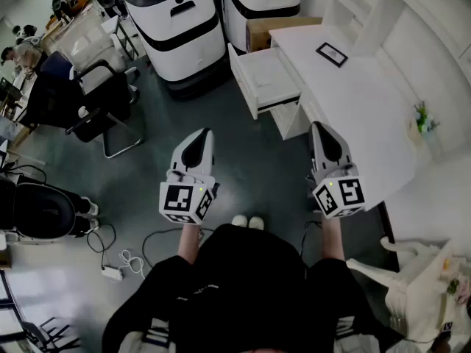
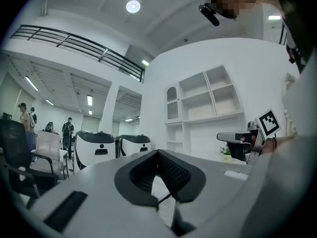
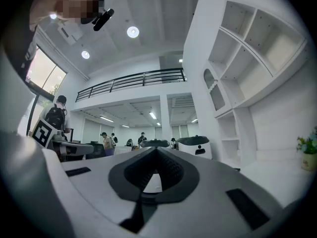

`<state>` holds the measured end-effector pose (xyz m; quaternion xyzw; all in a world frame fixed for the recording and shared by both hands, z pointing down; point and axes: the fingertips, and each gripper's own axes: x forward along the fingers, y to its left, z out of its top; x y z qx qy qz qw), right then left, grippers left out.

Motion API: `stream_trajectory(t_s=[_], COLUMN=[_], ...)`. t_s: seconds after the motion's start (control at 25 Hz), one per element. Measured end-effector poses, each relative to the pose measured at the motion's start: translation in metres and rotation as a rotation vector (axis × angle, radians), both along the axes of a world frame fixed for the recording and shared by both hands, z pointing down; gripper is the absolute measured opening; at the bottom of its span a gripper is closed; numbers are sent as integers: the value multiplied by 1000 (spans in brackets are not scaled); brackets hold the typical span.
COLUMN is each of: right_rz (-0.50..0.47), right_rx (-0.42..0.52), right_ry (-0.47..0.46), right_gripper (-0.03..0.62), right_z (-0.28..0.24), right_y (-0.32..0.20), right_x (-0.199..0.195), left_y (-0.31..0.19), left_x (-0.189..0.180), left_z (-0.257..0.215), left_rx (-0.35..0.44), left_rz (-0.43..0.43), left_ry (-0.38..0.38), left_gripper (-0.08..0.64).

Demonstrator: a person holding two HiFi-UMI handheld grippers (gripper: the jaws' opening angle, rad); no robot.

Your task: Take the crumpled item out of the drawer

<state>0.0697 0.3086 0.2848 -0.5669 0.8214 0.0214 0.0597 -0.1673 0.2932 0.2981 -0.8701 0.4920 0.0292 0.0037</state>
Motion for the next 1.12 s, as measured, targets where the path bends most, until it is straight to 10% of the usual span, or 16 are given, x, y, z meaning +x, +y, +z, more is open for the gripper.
stream_trajectory(t_s=[1.12], right_rz=[6], right_rx=[-59], right_ry=[0], right_gripper=[-9], right_z=[29], right_y=[-66], right_x=[19], left_y=[-53], left_x=[16], left_z=[31], left_rx=[-78], left_rz=[-32], left_ry=[-8], left_gripper=[-2])
